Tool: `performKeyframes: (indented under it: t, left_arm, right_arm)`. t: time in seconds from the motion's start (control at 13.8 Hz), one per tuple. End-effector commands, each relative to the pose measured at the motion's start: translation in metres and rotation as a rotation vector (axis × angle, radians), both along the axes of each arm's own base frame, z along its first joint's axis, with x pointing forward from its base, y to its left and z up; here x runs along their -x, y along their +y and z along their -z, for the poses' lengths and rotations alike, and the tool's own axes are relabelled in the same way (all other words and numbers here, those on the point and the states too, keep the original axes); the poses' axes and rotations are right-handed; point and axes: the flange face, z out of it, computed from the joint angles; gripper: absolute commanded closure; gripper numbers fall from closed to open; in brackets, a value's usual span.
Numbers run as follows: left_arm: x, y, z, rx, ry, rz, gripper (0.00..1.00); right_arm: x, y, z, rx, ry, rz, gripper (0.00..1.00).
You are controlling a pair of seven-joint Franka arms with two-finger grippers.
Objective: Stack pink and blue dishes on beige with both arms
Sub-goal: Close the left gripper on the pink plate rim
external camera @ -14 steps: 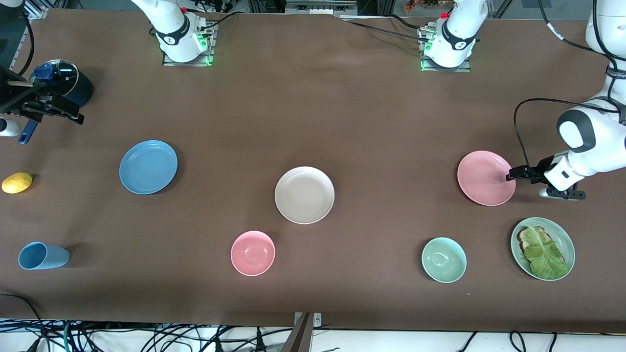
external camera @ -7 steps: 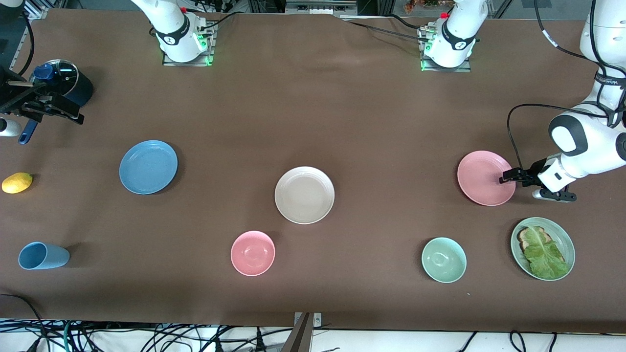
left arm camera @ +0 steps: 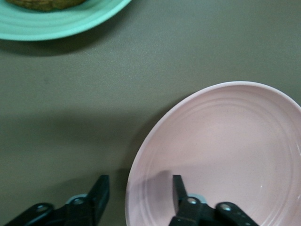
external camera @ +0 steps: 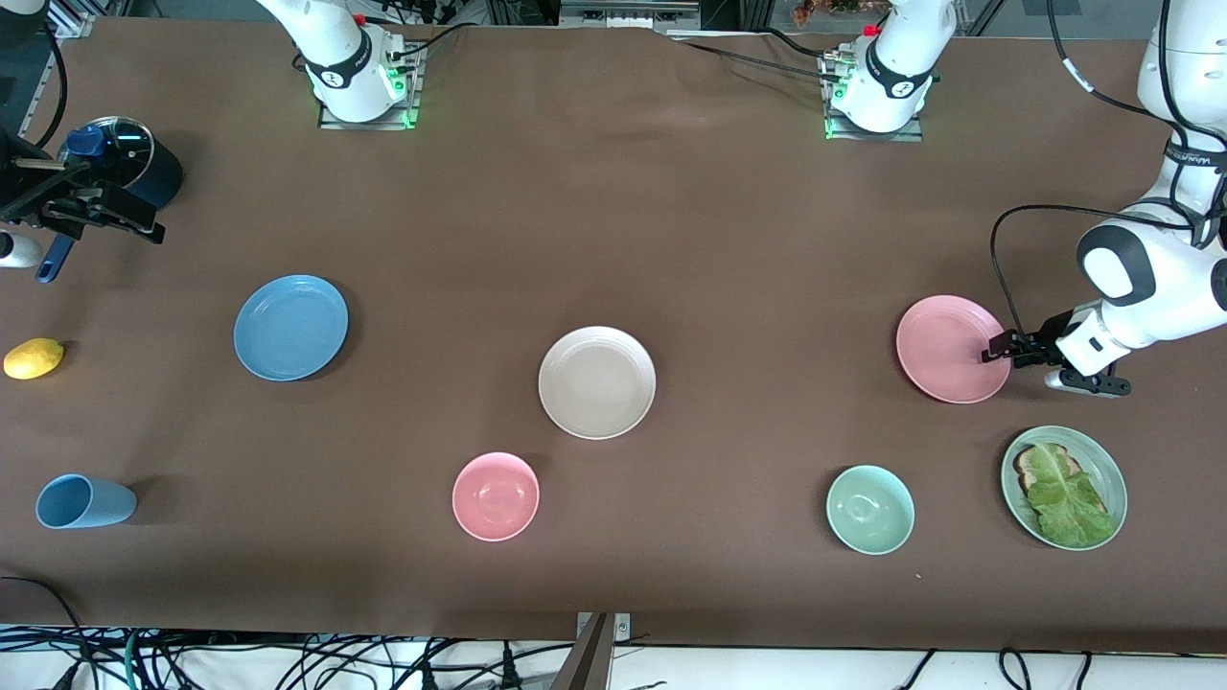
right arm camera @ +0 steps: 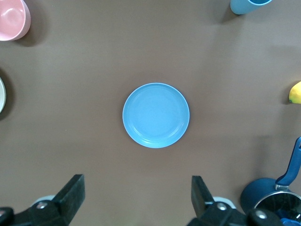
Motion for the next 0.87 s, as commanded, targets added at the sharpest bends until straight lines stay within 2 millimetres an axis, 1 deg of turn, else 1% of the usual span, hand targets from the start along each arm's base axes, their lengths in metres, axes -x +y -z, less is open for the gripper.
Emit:
performKeyframes:
  t: [0.0, 0.07, 0.22, 0.29, 0.51, 0.58, 0.65, 0.8]
  left_arm:
    - [0.0012, 0.0022, -0.0118, 0.024, -0.016, 0.011, 0.46]
    - [0.0016, 0.003, -0.0117, 0.024, -0.015, 0.013, 0.5]
    - [0.0021, 0.0048, -0.0118, 0.026, -0.03, 0.065, 0.59]
    - [0.0036, 0.0089, -0.0118, 0.028, -0.036, 0.077, 0.65]
    - [0.0042, 0.0095, -0.0122, 0.042, -0.048, 0.083, 0.7]
    - [0.0045, 0.0094, -0.0125, 0.042, -0.048, 0.083, 0.74]
    - [0.0047, 0.0094, -0.0138, 0.041, -0.049, 0.083, 0.81]
    - [0.0069, 0.0094, -0.0124, 0.044, -0.046, 0.079, 1.0]
  right_arm:
    - [0.0072, -0.0009, -0.0052, -0.013, -0.002, -0.008, 0.0]
    - [0.0072, -0.0009, -0.0052, -0.013, -0.002, -0.008, 0.0]
    - [0.0074, -0.0009, -0.0051, -0.013, -0.001, -0.008, 0.0]
    - [0.0074, -0.0009, -0.0051, -0.013, -0.001, -0.008, 0.0]
    - [0.0074, -0.0017, -0.0051, -0.013, -0.001, -0.006, 0.0]
    - [0.0074, -0.0009, -0.0051, -0.013, -0.001, -0.008, 0.0]
    - [0.0074, -0.0009, -0.0051, -0.013, -0.001, -0.008, 0.0]
    - [0.0074, -0.0009, -0.0051, -0.013, -0.001, -0.008, 0.0]
